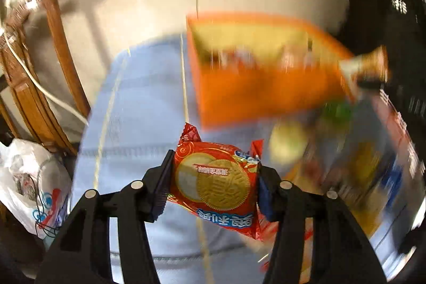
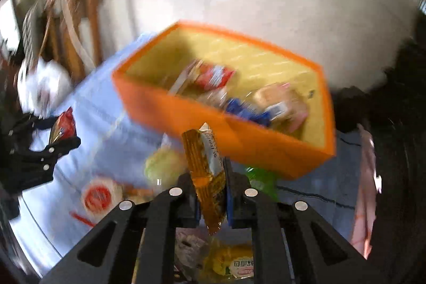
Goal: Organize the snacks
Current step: 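Grasp the red mooncake pack with the left tool while the right tool grasps a yellow snack stick, then drop the mooncake pack into the orange box while the right tool drops the snack stick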
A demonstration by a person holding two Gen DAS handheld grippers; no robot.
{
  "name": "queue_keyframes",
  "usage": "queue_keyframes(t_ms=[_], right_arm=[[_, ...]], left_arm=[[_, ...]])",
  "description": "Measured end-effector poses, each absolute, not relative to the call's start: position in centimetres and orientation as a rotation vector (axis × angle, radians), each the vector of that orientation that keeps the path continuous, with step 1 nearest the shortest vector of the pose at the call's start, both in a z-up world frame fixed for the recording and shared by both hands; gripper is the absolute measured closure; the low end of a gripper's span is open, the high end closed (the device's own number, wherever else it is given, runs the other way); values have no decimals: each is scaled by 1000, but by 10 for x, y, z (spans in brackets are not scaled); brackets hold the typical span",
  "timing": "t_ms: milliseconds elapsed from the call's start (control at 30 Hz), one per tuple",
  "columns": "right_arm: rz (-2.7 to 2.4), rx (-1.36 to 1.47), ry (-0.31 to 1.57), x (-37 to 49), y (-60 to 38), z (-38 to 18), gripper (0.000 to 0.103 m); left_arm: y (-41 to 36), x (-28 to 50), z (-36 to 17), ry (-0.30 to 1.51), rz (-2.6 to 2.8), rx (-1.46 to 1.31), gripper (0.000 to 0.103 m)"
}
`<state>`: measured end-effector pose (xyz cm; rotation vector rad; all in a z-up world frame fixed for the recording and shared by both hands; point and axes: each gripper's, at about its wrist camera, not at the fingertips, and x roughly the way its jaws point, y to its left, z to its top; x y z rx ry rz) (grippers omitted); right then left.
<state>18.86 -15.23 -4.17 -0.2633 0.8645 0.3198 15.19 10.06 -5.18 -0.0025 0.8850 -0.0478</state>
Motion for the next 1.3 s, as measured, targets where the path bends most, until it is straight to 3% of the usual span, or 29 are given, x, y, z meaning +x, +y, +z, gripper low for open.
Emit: queue_keyframes(t_ms=[200, 433, 800, 833, 867, 933, 967, 1300], right_arm=[[134, -43, 880, 246, -173, -18, 90], [68, 14, 973, 311, -173, -27, 90], [36, 28, 996, 333, -182, -35, 89], [51, 21, 989, 332, -181, -35, 87], [46, -6, 985, 332, -180, -36, 85], [-11, -47, 926, 327, -179, -32, 29], [-55, -70, 902, 324, -179, -30, 6], [-25, -88, 903, 279, -204, -14, 5]], left_arm=[[54, 228, 14, 832, 5, 57, 50], [37, 316, -9, 924, 99, 90, 51], [33, 344, -25, 959, 81, 30, 50], [32, 344, -24, 953, 77, 15, 49], [33, 344, -22, 940, 57, -23, 34], [34, 342, -21, 924, 63, -50, 4], [34, 340, -18, 892, 103, -40, 4], [38, 299, -19, 928, 71, 69, 4]])
